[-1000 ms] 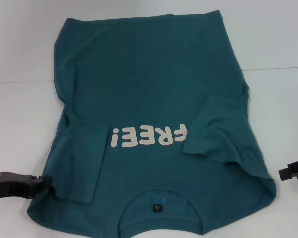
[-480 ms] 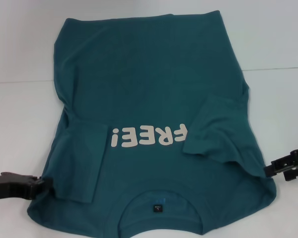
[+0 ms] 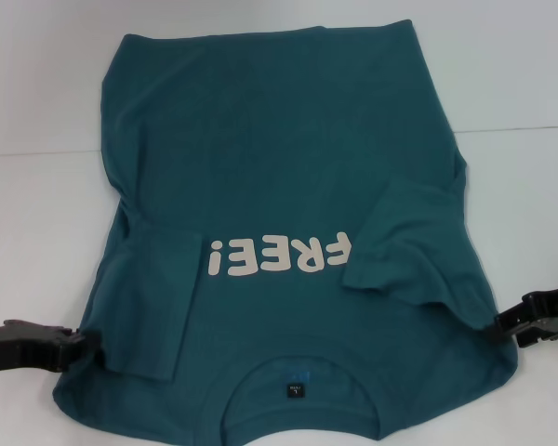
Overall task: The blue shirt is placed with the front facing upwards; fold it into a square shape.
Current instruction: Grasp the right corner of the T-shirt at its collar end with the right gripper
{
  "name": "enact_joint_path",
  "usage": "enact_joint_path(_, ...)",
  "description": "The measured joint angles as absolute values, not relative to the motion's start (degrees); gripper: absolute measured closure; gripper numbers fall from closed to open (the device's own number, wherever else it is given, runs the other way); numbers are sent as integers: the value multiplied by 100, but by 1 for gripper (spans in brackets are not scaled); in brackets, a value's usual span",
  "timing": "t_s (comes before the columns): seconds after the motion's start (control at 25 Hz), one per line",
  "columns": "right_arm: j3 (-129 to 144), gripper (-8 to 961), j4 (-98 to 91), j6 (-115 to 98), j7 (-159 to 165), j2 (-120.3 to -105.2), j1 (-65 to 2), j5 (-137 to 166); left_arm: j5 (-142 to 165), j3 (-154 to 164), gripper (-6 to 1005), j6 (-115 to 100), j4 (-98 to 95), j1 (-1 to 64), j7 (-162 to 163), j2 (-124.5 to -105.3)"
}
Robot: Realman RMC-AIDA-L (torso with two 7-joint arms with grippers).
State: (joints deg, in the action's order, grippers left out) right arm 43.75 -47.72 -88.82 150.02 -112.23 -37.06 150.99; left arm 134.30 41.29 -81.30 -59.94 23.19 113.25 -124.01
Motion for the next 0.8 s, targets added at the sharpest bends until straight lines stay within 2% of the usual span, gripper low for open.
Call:
enact_joint_path(0.12, 4380, 374, -4773, -8827, 15020, -11279, -3765, 15261, 13430, 4131, 975, -8146, -5994, 2320, 11320, -12401)
enact_joint_path(0.44, 4425, 586, -4798, -8773, 14997, -11334, -3846, 15399, 13430, 4131, 974, -8163, -5994, 2320, 11294, -12401)
enact_joint_path(0.64, 4475, 836, -4758, -8737, 14978, -11352, -3877, 15498, 13430, 4126, 974, -8164, -5912, 2321, 11232, -12401)
enact_joint_path(0.8, 4502, 851, -4811, -8770, 14901, -11344, -3855, 15498, 13430, 4116, 975, -8202, -5906, 2320, 11233, -12400)
